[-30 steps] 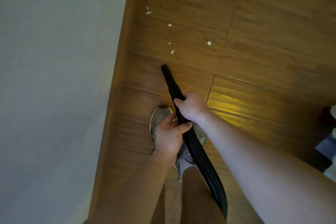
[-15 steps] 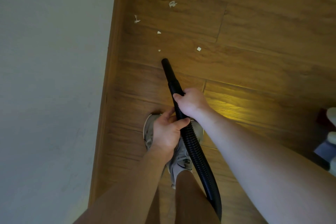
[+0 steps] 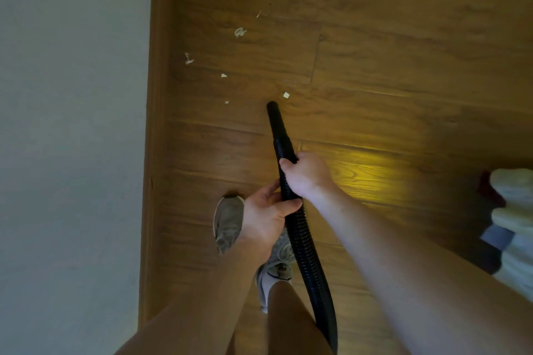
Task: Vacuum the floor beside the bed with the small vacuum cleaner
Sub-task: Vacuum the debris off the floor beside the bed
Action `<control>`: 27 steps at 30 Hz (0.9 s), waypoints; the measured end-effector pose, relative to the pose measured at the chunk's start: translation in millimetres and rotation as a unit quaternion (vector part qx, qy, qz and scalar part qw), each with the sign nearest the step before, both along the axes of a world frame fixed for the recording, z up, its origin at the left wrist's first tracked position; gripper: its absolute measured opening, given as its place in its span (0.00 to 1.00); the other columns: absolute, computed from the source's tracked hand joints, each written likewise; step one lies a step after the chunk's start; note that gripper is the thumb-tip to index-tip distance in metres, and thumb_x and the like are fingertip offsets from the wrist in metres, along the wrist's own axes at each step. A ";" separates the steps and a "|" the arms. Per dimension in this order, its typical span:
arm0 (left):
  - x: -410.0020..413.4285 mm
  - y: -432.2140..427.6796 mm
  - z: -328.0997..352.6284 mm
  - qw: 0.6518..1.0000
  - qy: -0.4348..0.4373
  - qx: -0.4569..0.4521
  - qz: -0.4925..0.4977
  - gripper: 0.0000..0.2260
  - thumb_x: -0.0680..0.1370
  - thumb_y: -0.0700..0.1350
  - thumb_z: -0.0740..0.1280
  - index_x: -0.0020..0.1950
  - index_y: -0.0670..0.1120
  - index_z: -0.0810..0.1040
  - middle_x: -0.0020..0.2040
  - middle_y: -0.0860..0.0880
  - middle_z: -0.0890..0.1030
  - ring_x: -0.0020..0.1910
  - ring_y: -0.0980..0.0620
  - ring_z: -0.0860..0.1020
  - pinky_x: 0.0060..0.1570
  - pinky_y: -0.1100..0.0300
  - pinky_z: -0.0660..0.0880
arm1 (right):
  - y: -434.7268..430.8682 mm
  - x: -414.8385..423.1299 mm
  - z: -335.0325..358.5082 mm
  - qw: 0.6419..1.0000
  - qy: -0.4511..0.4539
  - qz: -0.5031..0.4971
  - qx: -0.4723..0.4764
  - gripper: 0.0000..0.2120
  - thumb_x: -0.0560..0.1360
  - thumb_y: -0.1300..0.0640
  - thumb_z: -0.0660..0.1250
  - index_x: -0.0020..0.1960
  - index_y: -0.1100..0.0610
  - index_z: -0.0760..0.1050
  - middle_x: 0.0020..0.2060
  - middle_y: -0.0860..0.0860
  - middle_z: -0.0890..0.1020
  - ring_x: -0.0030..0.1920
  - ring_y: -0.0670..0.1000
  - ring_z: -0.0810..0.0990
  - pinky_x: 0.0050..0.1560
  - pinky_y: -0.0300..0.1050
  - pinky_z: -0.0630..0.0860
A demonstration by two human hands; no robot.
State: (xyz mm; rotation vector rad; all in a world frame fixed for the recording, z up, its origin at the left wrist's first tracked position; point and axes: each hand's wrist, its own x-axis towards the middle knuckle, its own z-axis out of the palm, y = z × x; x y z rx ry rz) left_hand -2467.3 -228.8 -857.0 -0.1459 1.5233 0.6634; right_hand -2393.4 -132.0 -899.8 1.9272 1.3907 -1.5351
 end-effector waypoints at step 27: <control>-46.1 4.3 -2.6 0.998 -0.010 -0.041 0.043 0.21 0.73 0.26 0.70 0.62 0.44 0.78 0.51 0.44 0.87 0.46 0.49 0.87 0.44 0.57 0.84 | -2.4 -49.1 -8.2 0.999 -0.012 0.030 -0.019 0.15 0.79 0.47 0.65 0.54 0.58 0.81 0.39 0.52 0.81 0.37 0.52 0.79 0.32 0.40 0.69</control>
